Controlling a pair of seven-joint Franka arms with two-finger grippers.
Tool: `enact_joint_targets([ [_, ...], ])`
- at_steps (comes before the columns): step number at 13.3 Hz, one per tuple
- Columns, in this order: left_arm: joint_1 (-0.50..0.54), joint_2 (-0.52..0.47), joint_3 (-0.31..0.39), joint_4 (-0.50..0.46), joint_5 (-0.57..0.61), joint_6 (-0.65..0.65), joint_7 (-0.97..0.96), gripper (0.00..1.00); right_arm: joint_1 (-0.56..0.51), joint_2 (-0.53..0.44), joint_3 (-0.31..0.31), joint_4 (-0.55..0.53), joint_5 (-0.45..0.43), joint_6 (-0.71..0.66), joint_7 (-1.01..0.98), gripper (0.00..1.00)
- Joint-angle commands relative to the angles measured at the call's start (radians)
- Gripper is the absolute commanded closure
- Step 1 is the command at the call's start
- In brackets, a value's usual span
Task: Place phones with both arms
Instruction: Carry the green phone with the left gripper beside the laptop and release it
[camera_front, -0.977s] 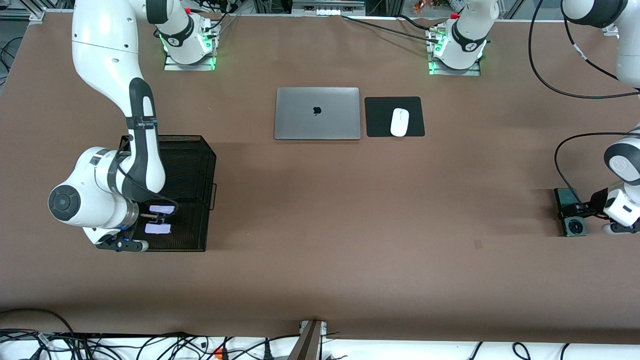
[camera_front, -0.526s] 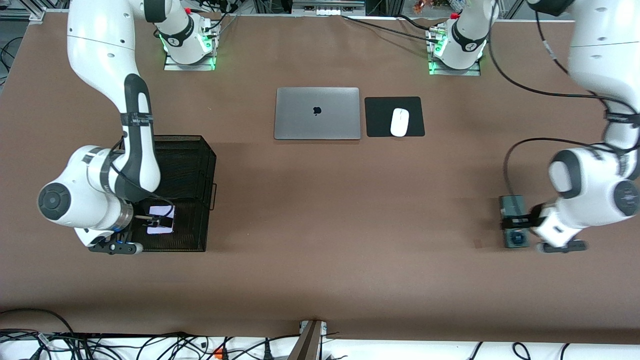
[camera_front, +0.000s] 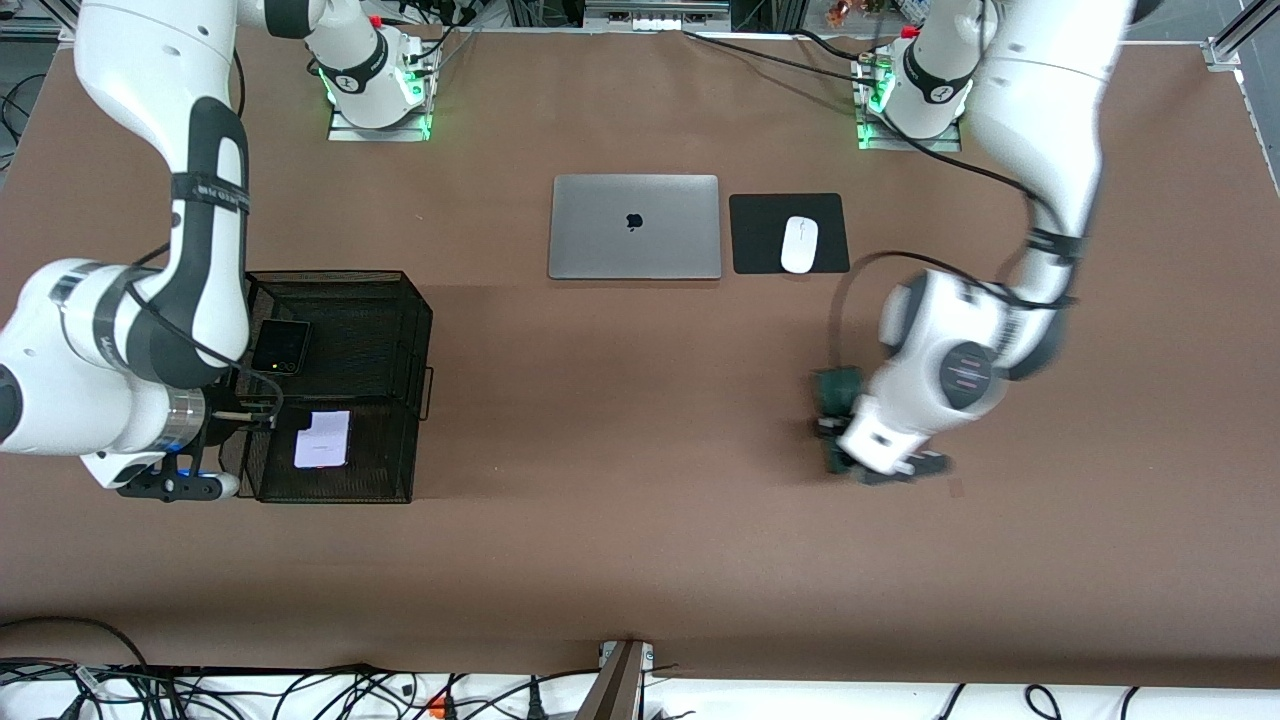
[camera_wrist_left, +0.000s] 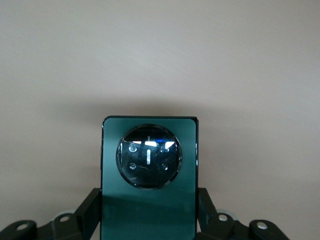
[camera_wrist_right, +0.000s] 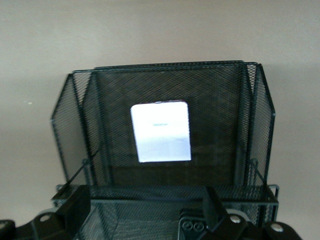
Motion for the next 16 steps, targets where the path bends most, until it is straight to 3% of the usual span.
enact_joint_targets([
  [1, -0.168, 0.049, 0.021, 0.105, 0.016, -0.04, -0.182, 1.0, 0.014, -0.047, 0.001, 0.011, 0.013, -0.053, 0.035, 0.01],
  [5, -0.323, 0.207, 0.032, 0.335, 0.016, -0.031, -0.307, 1.0, 0.029, -0.076, 0.003, 0.005, 0.01, -0.073, 0.038, 0.01],
  [9, -0.363, 0.343, 0.04, 0.539, 0.016, 0.021, -0.31, 1.0, 0.035, -0.075, 0.005, 0.003, 0.01, -0.07, 0.039, 0.01],
  [10, -0.389, 0.36, 0.055, 0.541, 0.021, 0.052, -0.31, 1.0, 0.035, -0.075, 0.005, 0.003, 0.01, -0.07, 0.038, 0.01],
  [12, -0.487, 0.394, 0.159, 0.546, 0.036, 0.068, -0.333, 1.0, 0.035, -0.075, 0.005, 0.002, 0.01, -0.07, 0.038, 0.01],
  [16, -0.527, 0.428, 0.176, 0.546, 0.04, 0.091, -0.41, 1.0, 0.037, -0.075, 0.005, 0.0, 0.01, -0.07, 0.038, 0.01],
])
